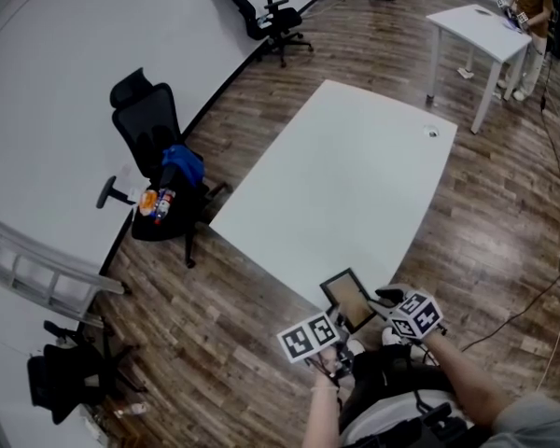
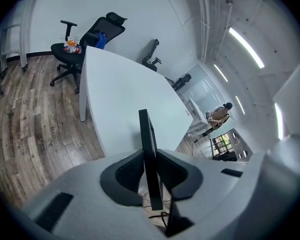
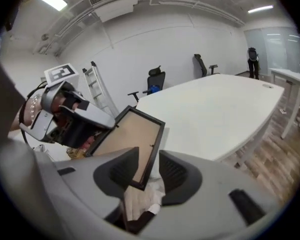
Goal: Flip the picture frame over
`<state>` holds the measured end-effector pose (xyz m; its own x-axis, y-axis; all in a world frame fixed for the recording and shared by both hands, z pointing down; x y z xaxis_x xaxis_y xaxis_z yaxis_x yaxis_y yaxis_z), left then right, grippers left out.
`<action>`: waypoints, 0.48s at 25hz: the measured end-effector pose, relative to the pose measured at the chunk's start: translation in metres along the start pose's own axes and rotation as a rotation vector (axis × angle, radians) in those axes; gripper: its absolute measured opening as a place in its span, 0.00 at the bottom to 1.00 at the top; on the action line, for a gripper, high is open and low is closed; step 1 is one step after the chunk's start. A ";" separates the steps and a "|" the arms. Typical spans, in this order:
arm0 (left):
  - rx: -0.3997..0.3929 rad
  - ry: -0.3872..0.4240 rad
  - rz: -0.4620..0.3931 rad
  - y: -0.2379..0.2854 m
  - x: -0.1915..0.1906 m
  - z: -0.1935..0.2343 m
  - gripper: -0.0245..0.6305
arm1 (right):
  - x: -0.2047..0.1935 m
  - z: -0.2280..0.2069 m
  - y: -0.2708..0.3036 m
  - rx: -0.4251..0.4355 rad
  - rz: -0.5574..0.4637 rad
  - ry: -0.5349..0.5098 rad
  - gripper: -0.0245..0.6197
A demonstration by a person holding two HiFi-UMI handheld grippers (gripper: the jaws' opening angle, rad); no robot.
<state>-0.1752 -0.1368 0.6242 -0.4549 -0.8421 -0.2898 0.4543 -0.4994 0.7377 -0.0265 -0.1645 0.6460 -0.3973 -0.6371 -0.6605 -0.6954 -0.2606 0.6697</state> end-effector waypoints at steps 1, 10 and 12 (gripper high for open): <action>0.004 -0.001 0.003 0.001 -0.001 0.002 0.15 | 0.001 -0.002 0.005 -0.002 0.016 -0.001 0.24; 0.014 -0.028 0.012 0.009 -0.007 0.014 0.14 | 0.003 -0.010 0.030 -0.022 0.083 0.030 0.21; 0.016 -0.036 0.014 0.011 -0.006 0.017 0.14 | 0.003 -0.011 0.031 -0.006 0.086 0.062 0.16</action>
<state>-0.1804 -0.1340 0.6447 -0.4765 -0.8406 -0.2576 0.4486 -0.4844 0.7511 -0.0432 -0.1825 0.6683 -0.4175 -0.7010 -0.5781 -0.6567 -0.2069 0.7252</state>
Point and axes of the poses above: the fingertips, and each gripper's own axes: y forward along the fingers, z to its left, x out of its top, the point moved 5 cm from there along -y, backward along the fingers, and after that the axes turned 4 degrees about z, right-handed, at the moved point
